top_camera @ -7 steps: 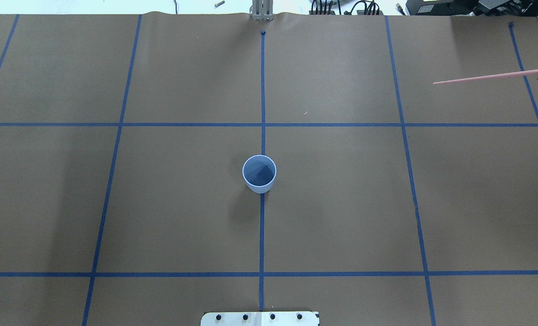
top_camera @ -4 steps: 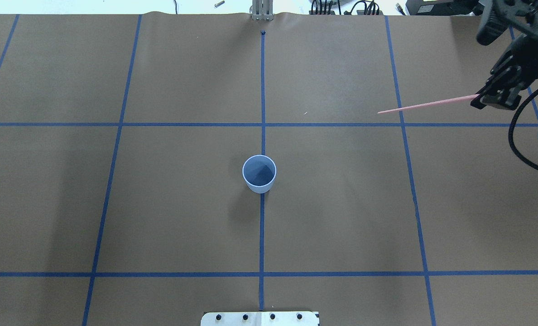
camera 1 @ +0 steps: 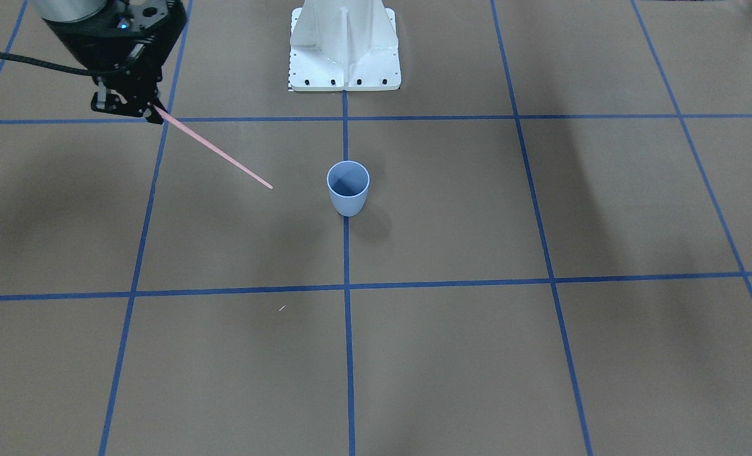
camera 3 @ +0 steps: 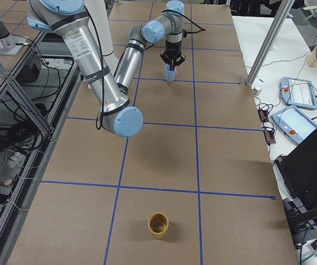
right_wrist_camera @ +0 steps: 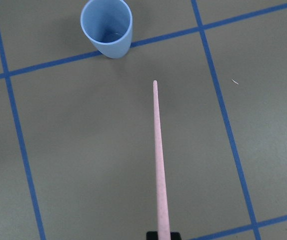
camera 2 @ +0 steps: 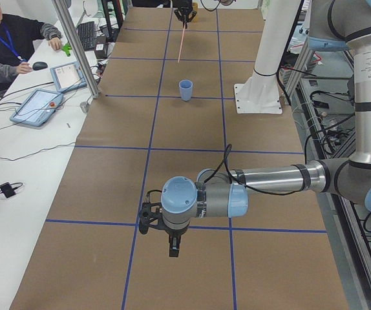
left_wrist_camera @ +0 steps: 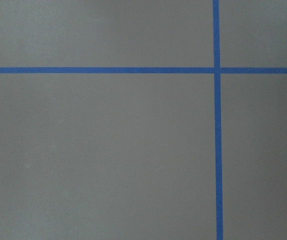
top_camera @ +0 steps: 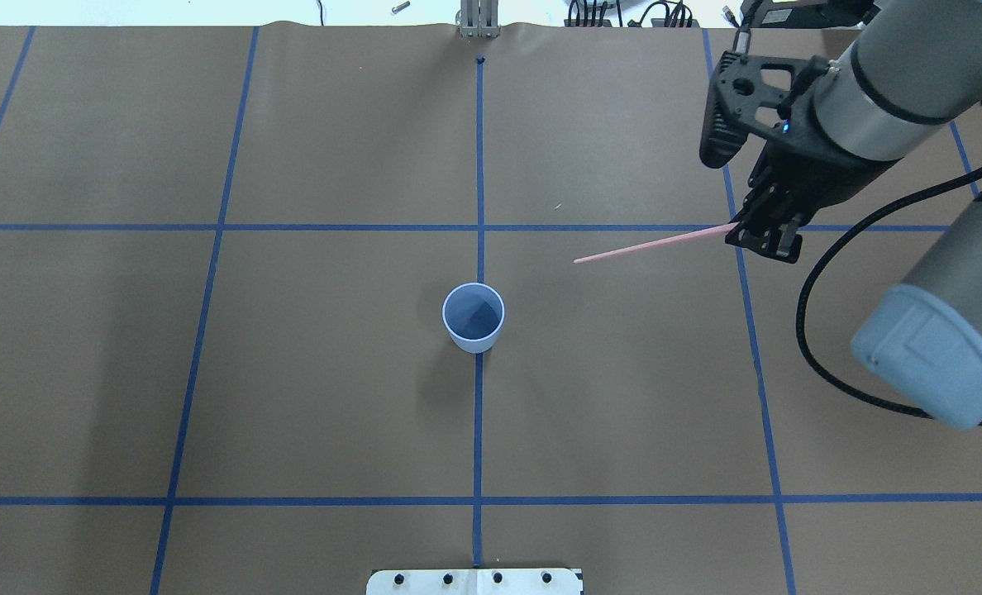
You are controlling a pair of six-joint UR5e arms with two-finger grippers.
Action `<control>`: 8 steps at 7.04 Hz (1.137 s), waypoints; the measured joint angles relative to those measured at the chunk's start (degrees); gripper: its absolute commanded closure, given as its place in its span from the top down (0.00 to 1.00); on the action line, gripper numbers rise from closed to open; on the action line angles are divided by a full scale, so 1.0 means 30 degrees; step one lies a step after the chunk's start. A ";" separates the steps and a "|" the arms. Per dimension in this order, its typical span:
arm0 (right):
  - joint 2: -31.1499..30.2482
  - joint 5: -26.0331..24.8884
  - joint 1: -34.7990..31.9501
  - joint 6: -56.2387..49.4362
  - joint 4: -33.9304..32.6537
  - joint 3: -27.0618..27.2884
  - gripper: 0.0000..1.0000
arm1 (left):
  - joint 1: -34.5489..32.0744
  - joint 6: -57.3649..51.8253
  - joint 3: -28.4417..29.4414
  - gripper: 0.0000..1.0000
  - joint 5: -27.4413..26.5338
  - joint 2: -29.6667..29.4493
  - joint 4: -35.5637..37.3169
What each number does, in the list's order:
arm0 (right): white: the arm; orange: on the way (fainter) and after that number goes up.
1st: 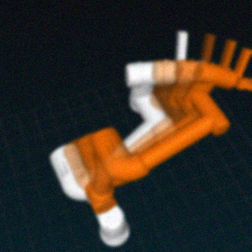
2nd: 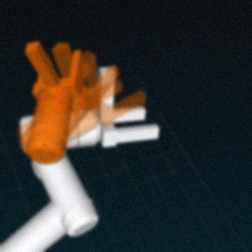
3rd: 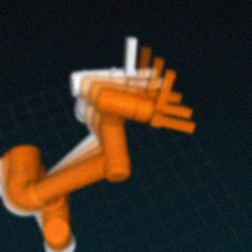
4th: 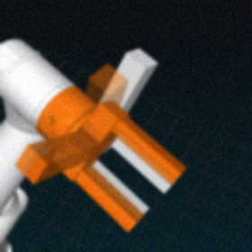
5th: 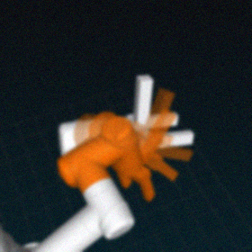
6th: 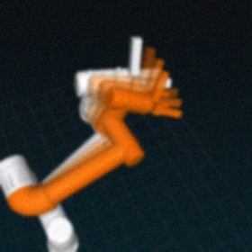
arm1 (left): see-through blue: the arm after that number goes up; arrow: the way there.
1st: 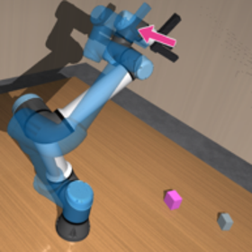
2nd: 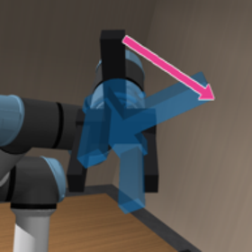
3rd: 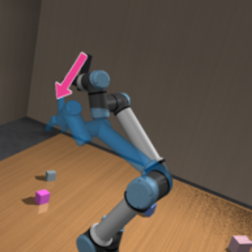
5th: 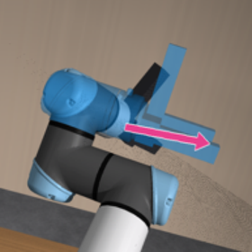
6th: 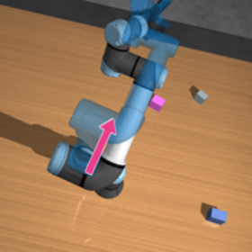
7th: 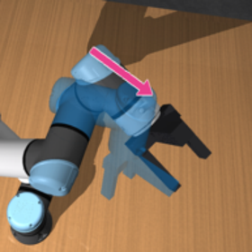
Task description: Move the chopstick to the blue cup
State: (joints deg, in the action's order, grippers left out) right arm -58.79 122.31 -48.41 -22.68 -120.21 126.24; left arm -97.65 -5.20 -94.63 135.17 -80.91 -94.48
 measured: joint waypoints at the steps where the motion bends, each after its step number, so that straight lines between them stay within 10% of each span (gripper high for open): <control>1: 0.0530 -0.0788 0.1029 0.0963 -0.0004 0.0023 0.00 | -0.0009 0.0003 0.0014 0.98 0.0001 0.0009 0.0000; 8: 0.2791 -0.3931 0.4342 0.3694 -0.0143 -0.1260 0.00 | -0.0025 -0.0015 0.0106 0.98 0.0014 0.0384 -0.0012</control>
State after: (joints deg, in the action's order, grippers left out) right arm -50.42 110.51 -35.39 -11.60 -120.64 122.46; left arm -97.72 -5.24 -94.31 135.22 -79.75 -94.52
